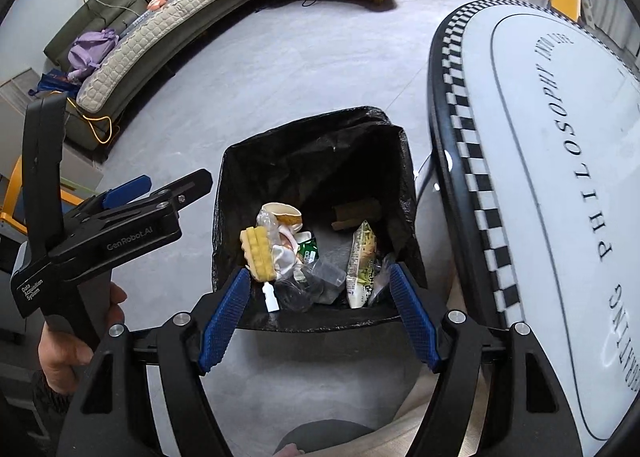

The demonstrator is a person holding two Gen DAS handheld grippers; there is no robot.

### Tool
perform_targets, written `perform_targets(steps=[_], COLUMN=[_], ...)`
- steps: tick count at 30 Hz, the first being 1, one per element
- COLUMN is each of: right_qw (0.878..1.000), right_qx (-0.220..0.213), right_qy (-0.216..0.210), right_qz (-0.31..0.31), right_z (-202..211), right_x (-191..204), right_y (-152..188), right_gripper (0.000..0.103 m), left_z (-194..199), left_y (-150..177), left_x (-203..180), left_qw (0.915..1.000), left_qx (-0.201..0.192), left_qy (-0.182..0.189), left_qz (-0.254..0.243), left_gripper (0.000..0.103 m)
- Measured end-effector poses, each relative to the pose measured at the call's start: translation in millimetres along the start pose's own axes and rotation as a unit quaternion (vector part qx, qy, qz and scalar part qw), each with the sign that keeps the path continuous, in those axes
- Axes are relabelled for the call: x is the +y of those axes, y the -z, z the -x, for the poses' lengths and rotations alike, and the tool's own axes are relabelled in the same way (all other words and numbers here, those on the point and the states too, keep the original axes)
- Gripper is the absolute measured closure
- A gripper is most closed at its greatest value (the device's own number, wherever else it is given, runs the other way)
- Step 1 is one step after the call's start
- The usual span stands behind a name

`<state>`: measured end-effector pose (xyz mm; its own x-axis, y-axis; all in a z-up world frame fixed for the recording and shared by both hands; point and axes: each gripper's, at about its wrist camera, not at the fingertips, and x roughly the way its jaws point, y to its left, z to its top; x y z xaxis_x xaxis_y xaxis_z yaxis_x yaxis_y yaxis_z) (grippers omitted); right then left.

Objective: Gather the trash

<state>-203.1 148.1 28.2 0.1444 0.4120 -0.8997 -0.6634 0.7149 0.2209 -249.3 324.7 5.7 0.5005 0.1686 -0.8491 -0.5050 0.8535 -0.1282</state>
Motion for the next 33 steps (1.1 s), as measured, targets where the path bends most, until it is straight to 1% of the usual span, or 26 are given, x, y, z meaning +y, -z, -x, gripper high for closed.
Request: perform_targets(steps=[7,11,15,17,19,25,28,33], right_qw=[0.999,0.998,0.995,0.993,0.99,0.98,0.975,0.965], right_qx=[-0.026,-0.042,-0.06,-0.067,-0.074,-0.088,-0.095,-0.107], right_qy=[0.007,0.024,0.047,0.054,0.064,0.089,0.099,0.128], right_qz=[-0.017,-0.038,-0.068,-0.086,-0.104,-0.152,-0.175,-0.204], right_z=[32,53,75,83,91,112,121,131], right_x=[-31,-63,-100,-118,-138,-193,-216,-251], right_y=[3,5,10,15,20,36,47,62], right_gripper=[0.03,0.03,0.03,0.029,0.027,0.027,0.026,0.023], left_z=[17,23,26,26,26,21,15,7], left_y=[-14,-24,-30,-32,-33,-30,-25,-17], left_x=[-49,-89,-134,-158,-183,-258,-291,-336], left_qw=[0.999,0.9968,0.9926,0.9897,0.9869,0.9753,0.9695,0.9609], left_qx=[-0.018,-0.025,-0.032,-0.031,-0.03,-0.017,-0.008,-0.003], left_qy=[0.021,0.046,0.074,0.094,0.109,0.142,0.154,0.174], left_qz=[-0.034,-0.06,-0.091,-0.103,-0.115,-0.169,-0.19,-0.216], left_gripper=[0.006,0.006,0.006,0.006,0.006,0.006,0.006,0.006])
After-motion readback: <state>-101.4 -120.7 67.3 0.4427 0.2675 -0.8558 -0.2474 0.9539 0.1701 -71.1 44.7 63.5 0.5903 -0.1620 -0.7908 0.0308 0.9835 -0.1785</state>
